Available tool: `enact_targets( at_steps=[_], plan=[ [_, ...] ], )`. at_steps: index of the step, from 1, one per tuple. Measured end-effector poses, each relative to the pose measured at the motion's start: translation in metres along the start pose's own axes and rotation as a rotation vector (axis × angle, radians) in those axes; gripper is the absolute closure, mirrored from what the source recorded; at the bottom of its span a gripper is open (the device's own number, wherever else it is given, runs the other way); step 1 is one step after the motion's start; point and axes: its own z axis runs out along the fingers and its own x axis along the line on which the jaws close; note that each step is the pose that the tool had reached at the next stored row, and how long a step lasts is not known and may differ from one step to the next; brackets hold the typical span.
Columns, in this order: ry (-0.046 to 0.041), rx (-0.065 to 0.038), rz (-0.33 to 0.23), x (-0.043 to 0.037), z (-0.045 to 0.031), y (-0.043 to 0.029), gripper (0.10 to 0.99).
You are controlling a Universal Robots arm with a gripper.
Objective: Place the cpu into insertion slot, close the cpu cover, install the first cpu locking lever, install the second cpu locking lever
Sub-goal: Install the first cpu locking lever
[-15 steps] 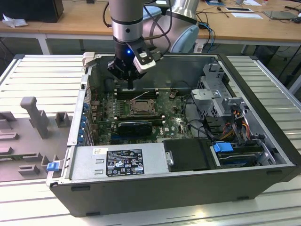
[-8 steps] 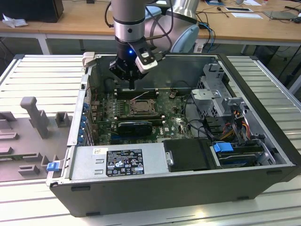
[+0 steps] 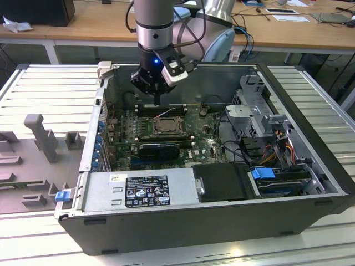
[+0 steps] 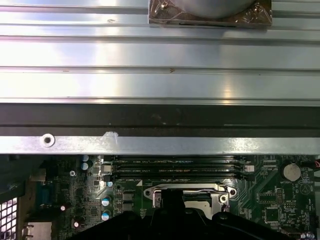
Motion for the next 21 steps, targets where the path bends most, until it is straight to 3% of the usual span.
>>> enact_targets(
  at_steps=[21],
  plan=[
    [0.0, 0.0, 0.0, -0.0091, 0.0006, 0.0, 0.98]
  ],
)
